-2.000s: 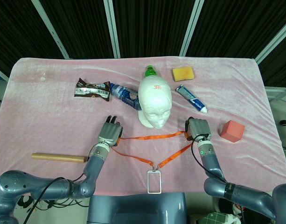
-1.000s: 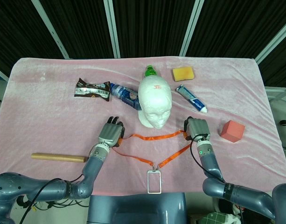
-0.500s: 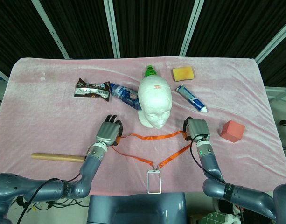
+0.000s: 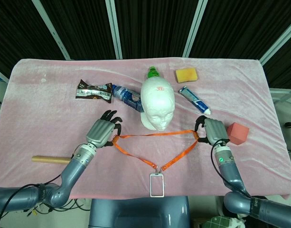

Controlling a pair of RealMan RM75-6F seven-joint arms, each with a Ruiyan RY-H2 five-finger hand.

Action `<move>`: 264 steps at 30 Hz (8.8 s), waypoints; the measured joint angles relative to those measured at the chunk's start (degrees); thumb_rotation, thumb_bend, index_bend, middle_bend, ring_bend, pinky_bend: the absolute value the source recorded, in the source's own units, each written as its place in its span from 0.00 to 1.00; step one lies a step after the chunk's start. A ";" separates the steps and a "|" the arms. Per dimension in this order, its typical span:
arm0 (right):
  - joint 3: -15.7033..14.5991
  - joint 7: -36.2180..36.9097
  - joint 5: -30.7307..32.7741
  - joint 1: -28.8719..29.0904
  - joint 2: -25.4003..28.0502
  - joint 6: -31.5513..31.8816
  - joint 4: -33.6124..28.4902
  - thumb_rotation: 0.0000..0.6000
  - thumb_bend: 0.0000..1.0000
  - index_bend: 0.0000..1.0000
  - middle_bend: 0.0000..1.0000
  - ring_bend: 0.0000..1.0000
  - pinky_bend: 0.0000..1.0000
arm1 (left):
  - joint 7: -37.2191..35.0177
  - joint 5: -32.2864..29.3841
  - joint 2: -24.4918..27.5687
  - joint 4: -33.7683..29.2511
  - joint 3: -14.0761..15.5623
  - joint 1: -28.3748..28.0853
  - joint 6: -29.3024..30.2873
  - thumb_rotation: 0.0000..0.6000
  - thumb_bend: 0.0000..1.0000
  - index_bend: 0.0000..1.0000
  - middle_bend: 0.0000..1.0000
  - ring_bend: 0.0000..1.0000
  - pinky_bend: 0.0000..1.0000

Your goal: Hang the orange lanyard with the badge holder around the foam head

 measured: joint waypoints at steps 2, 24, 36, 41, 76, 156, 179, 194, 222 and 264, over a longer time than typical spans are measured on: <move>0.27 1.80 -1.52 -1.10 1.85 0.82 -1.66 1.00 0.52 0.85 0.33 0.42 0.46 | -2.52 1.90 1.75 -1.22 -0.08 0.88 0.36 1.00 0.47 0.61 0.25 0.00 0.00; 9.50 10.72 -3.67 -0.29 12.68 0.43 -7.44 1.00 0.54 0.86 0.33 0.42 0.46 | -17.65 6.22 4.01 -2.09 -9.25 -0.30 -1.62 1.00 0.46 0.62 0.26 0.00 0.00; 12.86 7.70 4.13 4.97 14.98 -3.72 -7.72 1.00 0.54 0.87 0.33 0.42 0.46 | -13.83 2.50 3.69 -1.14 -12.42 -2.28 -0.43 1.00 0.46 0.63 0.26 0.00 0.00; 13.68 6.69 7.59 7.76 14.72 -5.68 -5.91 1.00 0.54 0.87 0.33 0.42 0.46 | -13.48 1.98 2.54 1.44 -13.62 -3.17 0.42 1.00 0.46 0.63 0.26 0.00 0.00; 16.44 4.60 22.02 22.17 10.22 -12.59 10.32 1.00 0.56 0.88 0.33 0.43 0.46 | -22.66 -6.55 -3.72 15.49 -22.46 -8.28 -2.06 1.00 0.45 0.63 0.26 0.00 0.00; 10.03 -2.47 28.78 33.60 -6.55 -30.08 45.62 1.00 0.06 0.13 0.12 0.27 0.28 | -33.93 -4.83 -25.95 68.28 -21.96 -19.09 -19.03 1.00 0.05 0.13 0.06 0.00 0.00; 0.62 4.65 16.45 7.59 16.33 -17.18 17.82 1.00 0.41 0.20 0.58 0.63 0.58 | -13.97 -3.37 11.09 5.96 -13.97 4.60 -1.48 1.00 0.14 0.18 0.08 0.00 0.00; -11.32 7.07 -12.13 -6.91 17.24 -0.41 -3.43 1.00 0.66 0.33 0.91 0.91 0.85 | -17.09 17.58 23.60 -6.17 4.51 28.84 18.93 1.00 0.15 0.20 0.09 0.00 0.00; -6.16 -13.46 0.06 3.68 -6.53 -5.30 -5.56 1.00 0.83 0.25 0.97 0.95 0.88 | -22.30 23.99 17.24 3.05 7.40 37.98 25.07 1.00 0.15 0.19 0.09 0.00 0.00; -6.05 -16.31 11.42 13.22 -16.01 -9.36 2.73 1.00 0.84 0.52 0.97 0.96 0.88 | -20.78 21.22 15.12 2.86 2.80 40.05 25.38 1.00 0.15 0.19 0.09 0.00 0.00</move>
